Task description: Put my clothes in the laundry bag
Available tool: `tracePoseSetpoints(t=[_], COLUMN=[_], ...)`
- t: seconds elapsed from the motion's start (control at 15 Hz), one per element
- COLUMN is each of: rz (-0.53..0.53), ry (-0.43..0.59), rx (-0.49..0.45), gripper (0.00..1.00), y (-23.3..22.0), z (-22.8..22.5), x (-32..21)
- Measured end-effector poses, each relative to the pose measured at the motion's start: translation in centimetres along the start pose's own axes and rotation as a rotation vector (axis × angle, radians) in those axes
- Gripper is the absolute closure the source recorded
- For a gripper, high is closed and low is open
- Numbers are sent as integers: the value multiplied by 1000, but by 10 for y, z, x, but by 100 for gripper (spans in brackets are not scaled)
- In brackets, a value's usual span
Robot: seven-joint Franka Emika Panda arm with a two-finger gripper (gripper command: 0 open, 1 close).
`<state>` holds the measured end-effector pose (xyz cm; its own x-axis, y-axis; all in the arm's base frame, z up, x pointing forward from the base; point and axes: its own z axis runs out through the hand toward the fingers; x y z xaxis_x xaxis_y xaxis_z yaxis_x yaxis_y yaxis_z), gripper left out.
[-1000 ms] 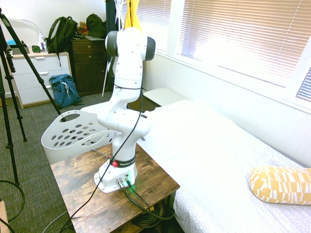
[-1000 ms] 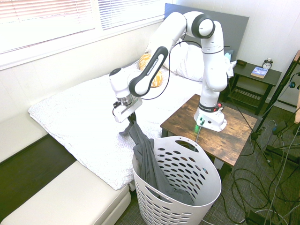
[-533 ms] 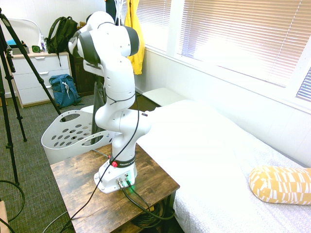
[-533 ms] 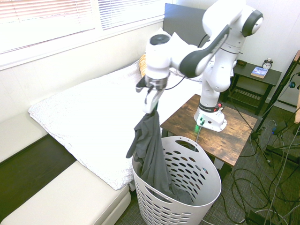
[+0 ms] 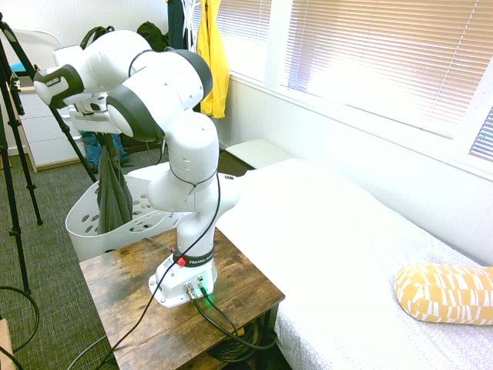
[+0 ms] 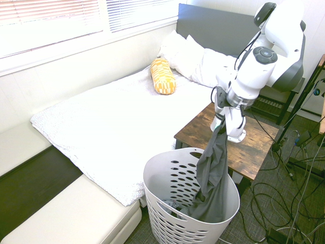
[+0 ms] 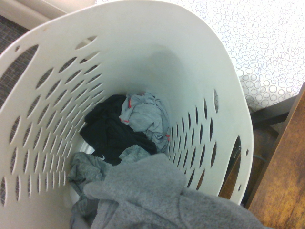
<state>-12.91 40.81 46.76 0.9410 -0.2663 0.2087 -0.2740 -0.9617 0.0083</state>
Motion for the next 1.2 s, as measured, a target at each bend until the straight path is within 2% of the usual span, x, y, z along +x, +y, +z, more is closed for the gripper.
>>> tracePoseSetpoints(t=[0.4, 0.53, 0.73, 0.87, 1.07, 1.2], rz=[1, 40, 142, 218, 353, 461], ry=[-9, 6, -4, 8, 48, 49], rx=[-11, 22, 41, 32, -6, -39], gripper=[0, 0, 0, 0, 0, 0], y=[-21, -48, -89, -89, -40, 31], z=[14, 20, 38, 60, 108, 137], x=[9, 54, 191, 291, 457, 556])
